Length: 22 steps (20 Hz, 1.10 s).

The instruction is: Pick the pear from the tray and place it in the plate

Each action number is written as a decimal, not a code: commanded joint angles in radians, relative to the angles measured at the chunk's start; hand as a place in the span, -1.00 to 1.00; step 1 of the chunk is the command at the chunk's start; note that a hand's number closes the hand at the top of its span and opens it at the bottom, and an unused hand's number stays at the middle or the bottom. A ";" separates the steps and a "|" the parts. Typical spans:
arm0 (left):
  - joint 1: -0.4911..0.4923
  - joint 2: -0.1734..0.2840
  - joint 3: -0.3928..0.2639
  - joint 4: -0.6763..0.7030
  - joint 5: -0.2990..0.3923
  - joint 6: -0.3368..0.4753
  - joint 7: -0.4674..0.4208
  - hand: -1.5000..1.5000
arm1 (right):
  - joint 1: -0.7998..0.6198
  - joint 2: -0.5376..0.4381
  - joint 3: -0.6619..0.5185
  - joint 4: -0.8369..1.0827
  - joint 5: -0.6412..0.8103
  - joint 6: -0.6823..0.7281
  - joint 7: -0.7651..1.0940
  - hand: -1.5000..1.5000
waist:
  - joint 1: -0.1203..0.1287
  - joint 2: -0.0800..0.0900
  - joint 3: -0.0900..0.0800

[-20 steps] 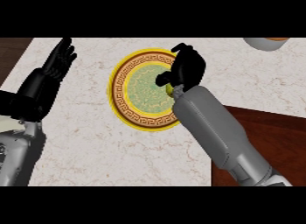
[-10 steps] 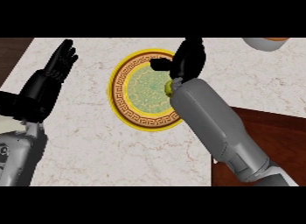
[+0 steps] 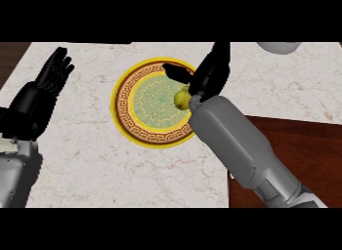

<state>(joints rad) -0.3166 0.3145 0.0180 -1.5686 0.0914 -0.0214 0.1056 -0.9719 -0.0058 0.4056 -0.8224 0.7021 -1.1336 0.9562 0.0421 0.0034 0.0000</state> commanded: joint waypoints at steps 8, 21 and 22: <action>0.079 0.036 0.065 -0.046 0.018 -0.021 0.012 0.00 | 0.478 -0.014 0.091 -0.510 0.197 -0.054 0.029 -1.00 | -0.072 -0.017 0.000; 0.072 -0.005 0.053 -0.056 -0.015 -0.030 0.014 0.00 | 1.022 -0.166 0.201 -1.047 0.358 0.054 -0.002 -1.00 | -0.050 -0.005 0.000; 0.099 -0.002 0.071 -0.033 0.002 -0.056 -0.031 0.00 | 1.021 -0.121 0.192 -1.053 0.422 0.111 0.011 -1.00 | -0.049 -0.005 0.000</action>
<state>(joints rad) -0.2490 0.3213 0.0767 -1.6299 0.0883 -0.0466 0.1305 -0.0559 -0.1386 0.5738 -1.8139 1.0546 -1.0661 0.9897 -0.0139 -0.0044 -0.0002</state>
